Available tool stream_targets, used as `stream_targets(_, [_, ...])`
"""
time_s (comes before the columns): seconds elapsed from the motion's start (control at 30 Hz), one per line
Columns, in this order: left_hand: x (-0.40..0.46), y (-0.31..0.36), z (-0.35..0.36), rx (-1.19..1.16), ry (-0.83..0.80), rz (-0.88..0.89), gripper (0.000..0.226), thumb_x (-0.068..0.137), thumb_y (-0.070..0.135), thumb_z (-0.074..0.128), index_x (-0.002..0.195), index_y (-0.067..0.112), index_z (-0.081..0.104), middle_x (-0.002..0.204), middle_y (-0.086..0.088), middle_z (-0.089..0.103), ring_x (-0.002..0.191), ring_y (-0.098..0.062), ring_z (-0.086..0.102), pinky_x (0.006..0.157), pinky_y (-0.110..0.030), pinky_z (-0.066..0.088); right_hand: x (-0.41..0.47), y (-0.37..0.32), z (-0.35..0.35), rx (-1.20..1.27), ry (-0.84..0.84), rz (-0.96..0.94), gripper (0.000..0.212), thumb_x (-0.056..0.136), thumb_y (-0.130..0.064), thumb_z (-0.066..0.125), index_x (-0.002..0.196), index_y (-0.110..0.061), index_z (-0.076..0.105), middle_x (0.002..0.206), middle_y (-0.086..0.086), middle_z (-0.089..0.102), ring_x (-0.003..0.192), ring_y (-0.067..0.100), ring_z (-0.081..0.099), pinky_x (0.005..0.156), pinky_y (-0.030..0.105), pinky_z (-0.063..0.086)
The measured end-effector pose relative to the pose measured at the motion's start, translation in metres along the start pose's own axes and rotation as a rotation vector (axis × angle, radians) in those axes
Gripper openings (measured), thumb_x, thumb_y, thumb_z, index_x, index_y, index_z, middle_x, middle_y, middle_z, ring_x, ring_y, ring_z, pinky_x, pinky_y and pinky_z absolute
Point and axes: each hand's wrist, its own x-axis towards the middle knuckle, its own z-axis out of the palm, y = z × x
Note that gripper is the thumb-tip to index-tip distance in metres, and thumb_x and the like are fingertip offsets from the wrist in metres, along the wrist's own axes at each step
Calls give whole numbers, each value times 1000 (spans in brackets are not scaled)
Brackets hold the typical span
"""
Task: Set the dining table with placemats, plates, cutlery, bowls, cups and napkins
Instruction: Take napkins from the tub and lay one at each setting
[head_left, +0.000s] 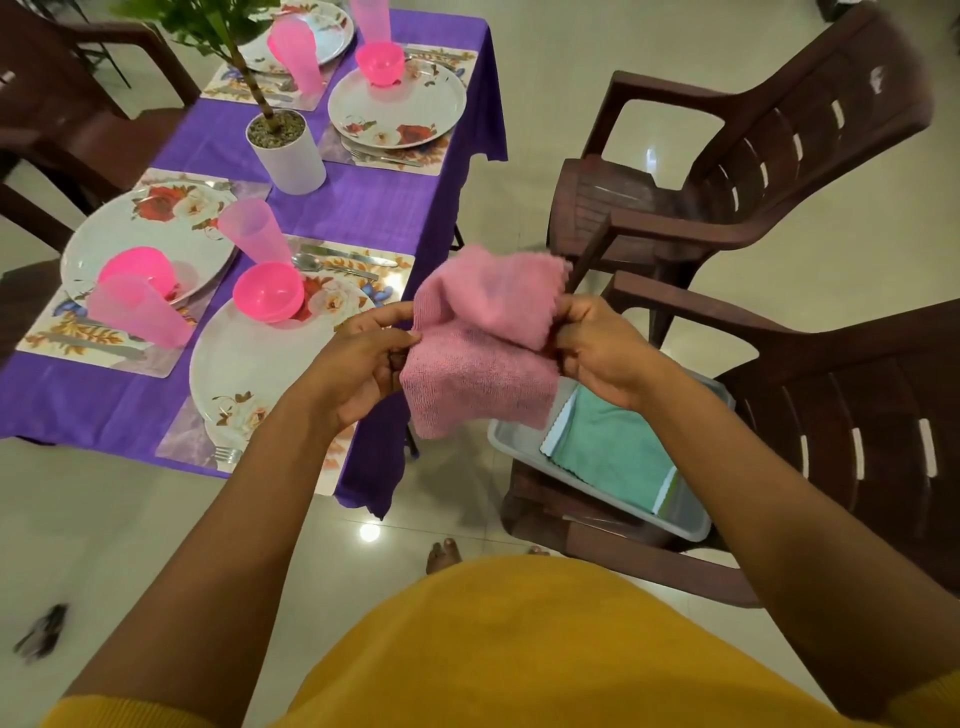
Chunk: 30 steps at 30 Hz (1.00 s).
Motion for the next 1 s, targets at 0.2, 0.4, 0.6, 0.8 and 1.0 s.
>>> stream_targets(0.2, [0,3,1,135,65,111,52,99,-11,48,68,17,80,100,-11,72,103,-32,65,76,-34,55,0,-1,-1,-308,-38,-179,50,74,29,35,78,4,77,111,17,76,102,33,70,80,31,57])
stream_targets(0.4, [-1,8,5,136,110,177,27,100,-2,61,95,17,80,97,-11,75,80,-17,68,63,-26,56,-2,-2,-5,-292,16,-239,39,95,18,54,118,-7,74,110,6,78,105,21,74,82,35,63])
stream_targets(0.6, [2,19,9,162,118,121,18,105,18,60,114,15,75,103,-16,70,88,-24,67,74,-33,60,-2,-13,-10,-181,92,-191,29,96,-8,70,125,-12,71,103,13,79,91,28,76,69,33,61])
stream_targets(0.8, [0,27,17,285,49,-101,47,108,49,45,125,11,67,113,-12,76,105,-27,73,88,-45,60,-2,-20,-9,-161,137,-131,23,100,-10,64,120,-10,74,95,5,78,75,15,73,61,32,58])
stream_targets(1.0, [-5,38,18,183,-28,-9,36,110,33,48,131,11,67,102,-7,75,96,-26,72,78,-41,62,1,-25,-15,-102,168,-217,26,94,4,66,112,-11,77,107,9,78,92,23,74,71,37,62])
